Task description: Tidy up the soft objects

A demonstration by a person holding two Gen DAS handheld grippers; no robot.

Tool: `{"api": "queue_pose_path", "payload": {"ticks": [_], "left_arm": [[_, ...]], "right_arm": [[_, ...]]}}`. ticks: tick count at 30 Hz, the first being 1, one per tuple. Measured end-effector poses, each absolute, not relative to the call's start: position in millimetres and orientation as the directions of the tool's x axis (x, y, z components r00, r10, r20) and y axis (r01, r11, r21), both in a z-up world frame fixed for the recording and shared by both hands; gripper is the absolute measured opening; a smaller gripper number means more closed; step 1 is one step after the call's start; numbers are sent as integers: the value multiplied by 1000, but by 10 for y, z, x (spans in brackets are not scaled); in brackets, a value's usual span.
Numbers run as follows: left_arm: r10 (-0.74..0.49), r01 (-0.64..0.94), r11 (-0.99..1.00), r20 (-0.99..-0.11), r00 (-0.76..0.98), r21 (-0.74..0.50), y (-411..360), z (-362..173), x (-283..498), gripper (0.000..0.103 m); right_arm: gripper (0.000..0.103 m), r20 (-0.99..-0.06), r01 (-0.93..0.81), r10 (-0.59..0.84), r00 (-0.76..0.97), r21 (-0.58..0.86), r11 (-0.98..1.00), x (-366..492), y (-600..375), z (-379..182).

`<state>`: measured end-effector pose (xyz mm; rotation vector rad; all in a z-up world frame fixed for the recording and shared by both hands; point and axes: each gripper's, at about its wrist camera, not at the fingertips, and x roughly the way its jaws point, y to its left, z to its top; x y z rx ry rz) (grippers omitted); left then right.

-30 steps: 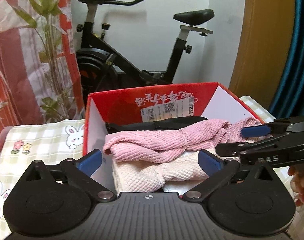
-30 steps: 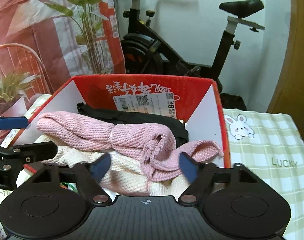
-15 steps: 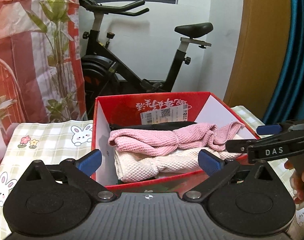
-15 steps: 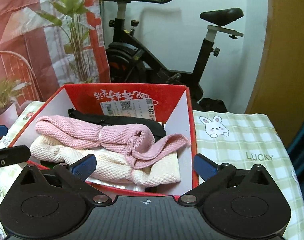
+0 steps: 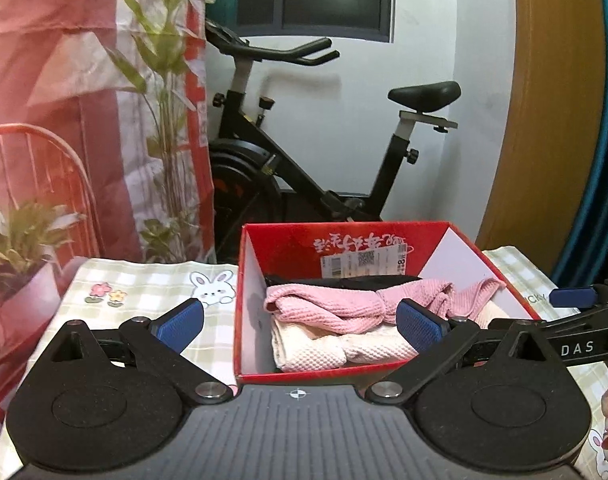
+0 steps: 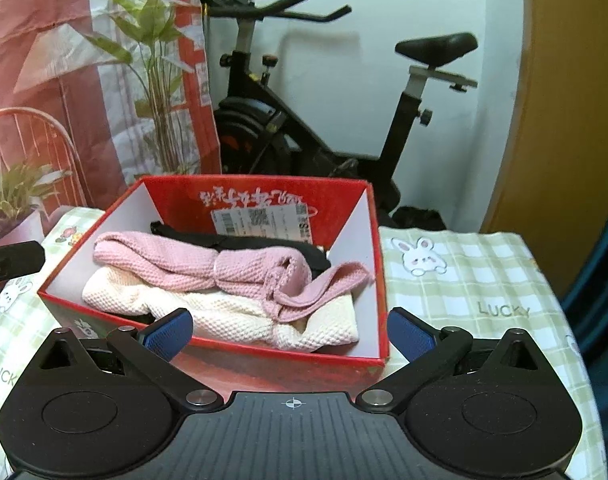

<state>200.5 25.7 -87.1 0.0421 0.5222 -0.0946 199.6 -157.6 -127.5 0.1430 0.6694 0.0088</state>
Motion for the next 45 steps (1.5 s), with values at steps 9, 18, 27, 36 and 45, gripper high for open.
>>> {"api": "queue_pose_path", "payload": {"ticks": [9, 18, 27, 36, 45], "left_arm": [[-94, 106, 994, -427, 899, 6, 401, -546, 1663, 103], [-66, 106, 989, -336, 939, 103, 243, -209, 1182, 103], [-143, 139, 990, -199, 969, -35, 254, -6, 592, 103], [-80, 82, 997, -207, 975, -1, 196, 80, 283, 103], [-75, 80, 997, -248, 966, 11, 178, 70, 282, 103]], "right_arm": [[103, -577, 55, 34, 816, 136, 989, 1651, -1611, -953], [103, -484, 16, 29, 874, 89, 996, 1141, -1540, -451], [103, -404, 57, -24, 914, 71, 996, 510, -1441, -155], [103, -402, 137, -72, 913, 135, 981, 53, -1591, -158], [103, -370, 137, -81, 925, 127, 982, -98, -1596, -137]]}}
